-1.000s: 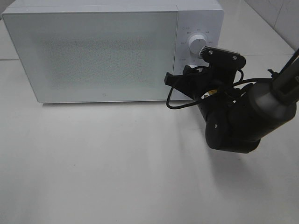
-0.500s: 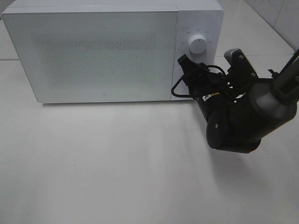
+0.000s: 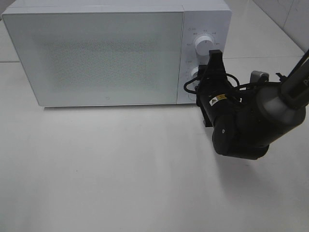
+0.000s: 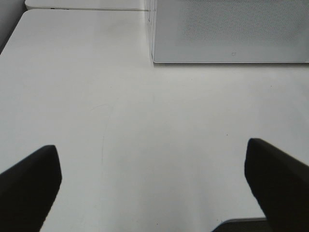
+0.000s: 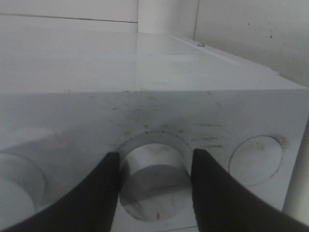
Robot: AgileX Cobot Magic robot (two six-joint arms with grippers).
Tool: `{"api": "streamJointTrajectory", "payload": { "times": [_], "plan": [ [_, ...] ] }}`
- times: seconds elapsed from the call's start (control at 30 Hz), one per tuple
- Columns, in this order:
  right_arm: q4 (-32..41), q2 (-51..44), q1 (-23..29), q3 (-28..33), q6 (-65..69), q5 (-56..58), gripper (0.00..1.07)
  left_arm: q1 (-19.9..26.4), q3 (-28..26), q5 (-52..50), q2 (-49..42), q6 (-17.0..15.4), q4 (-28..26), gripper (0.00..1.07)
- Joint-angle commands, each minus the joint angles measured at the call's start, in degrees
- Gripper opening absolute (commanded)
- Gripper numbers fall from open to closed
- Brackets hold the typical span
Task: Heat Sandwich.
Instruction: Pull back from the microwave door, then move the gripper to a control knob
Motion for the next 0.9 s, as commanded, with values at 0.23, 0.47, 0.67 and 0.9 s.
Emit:
{"api": "streamJointTrajectory", "payload": {
  "times": [0.23, 0.47, 0.67, 0.9],
  "plan": [
    [-4.47, -0.46, 0.40, -0.80, 7.91, -7.62, 0.07, 0.11, 0.17, -0.29, -1.26, -0.34, -0.29, 0.98],
    [-4.87, -0.46, 0.40, -0.80, 7.22, -7.62, 0.09, 0.11, 0.17, -0.29, -1.26, -0.34, -0.29, 0.98],
    [-4.93, -0.46, 0.40, -0.80, 6.36, -7.62, 0.10, 0.11, 0.17, -0.29, -1.26, -0.34, -0.29, 0.98],
    [-4.93, -0.46, 0.40, -0.80, 6.13, -7.62, 0.13, 0.11, 0.17, -0.29, -1.26, -0.34, -0.29, 0.98]
  ]
}}
